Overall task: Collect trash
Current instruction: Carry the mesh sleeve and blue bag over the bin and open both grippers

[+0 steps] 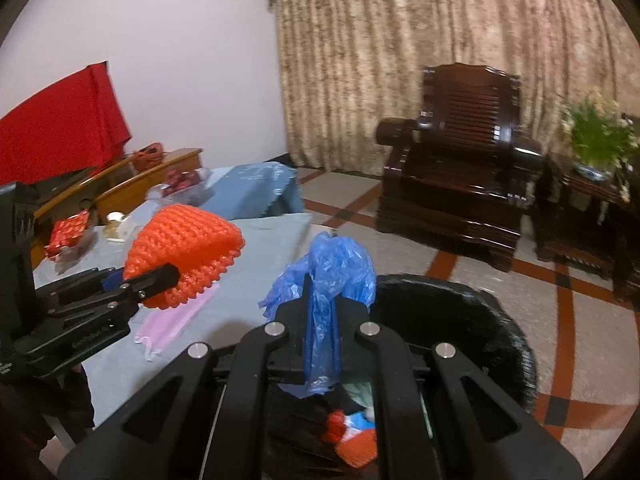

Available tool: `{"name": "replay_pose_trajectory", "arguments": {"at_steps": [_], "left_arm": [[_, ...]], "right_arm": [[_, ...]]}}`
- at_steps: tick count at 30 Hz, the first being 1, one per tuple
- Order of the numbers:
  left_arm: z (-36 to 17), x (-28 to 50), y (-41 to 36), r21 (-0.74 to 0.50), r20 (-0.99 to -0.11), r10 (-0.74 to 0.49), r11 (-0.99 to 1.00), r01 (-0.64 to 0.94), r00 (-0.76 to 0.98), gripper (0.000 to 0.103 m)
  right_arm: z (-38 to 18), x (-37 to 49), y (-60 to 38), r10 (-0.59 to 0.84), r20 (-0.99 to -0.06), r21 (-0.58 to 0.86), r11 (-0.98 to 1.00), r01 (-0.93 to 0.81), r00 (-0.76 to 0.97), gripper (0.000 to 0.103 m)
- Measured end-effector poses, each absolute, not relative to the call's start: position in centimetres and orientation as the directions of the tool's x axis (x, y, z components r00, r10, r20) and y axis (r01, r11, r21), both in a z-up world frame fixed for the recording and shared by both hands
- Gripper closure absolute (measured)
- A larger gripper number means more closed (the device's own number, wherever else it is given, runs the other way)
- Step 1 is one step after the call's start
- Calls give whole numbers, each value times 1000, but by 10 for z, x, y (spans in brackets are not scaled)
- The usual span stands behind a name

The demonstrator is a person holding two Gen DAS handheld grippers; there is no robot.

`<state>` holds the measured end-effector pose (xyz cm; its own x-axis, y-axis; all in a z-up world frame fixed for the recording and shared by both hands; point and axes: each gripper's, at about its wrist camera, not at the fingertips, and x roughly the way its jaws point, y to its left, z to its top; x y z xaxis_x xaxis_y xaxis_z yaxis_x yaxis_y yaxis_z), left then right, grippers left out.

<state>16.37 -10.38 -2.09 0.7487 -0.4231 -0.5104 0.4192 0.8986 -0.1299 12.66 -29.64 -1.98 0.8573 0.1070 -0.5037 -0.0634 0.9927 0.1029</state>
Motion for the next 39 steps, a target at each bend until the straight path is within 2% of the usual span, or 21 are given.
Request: {"name": "replay_pose_trajectory", "arguments": {"at_steps": [8, 18, 21, 24, 26, 30, 31, 33, 35, 39], "left_arm": [[-31, 159, -157, -126, -520, -481, 860, 494, 706, 72], [-58, 163, -202, -124, -568, -501, 836, 534, 653, 71], [-69, 168, -213, -135, -594, -511, 824, 550, 621, 64], [-74, 170, -219, -146, -610, -517, 818, 556, 600, 53], [-78, 171, -220, -163, -621, -526, 812, 561, 581, 35], [-82, 171, -216, -172, -633, -524, 813, 556, 571, 32], [-82, 171, -214, -171, -636, -520, 815, 553, 570, 30], [-82, 171, -213, -168, -638, -514, 820, 547, 574, 29], [-82, 171, -209, -167, -638, -510, 823, 543, 577, 28], [-77, 169, -196, -157, -626, -497, 835, 528, 601, 27]], "right_arm": [[-37, 112, -347, 11, -531, 95, 994, 46, 847, 97], [-61, 109, -378, -43, -577, 88, 990, 114, 816, 94], [-73, 113, -385, -46, -604, 91, 988, 127, 796, 92], [-85, 115, -388, -57, -629, 87, 986, 142, 775, 80], [-90, 115, -391, -64, -641, 85, 985, 153, 765, 57], [-100, 115, -394, -72, -656, 81, 983, 165, 752, 45], [-101, 115, -394, -77, -657, 79, 982, 171, 750, 38], [-101, 115, -395, -83, -655, 80, 981, 178, 751, 34], [-101, 114, -395, -89, -653, 77, 980, 183, 752, 23], [-96, 113, -389, -89, -642, 76, 981, 179, 761, 17]]}}
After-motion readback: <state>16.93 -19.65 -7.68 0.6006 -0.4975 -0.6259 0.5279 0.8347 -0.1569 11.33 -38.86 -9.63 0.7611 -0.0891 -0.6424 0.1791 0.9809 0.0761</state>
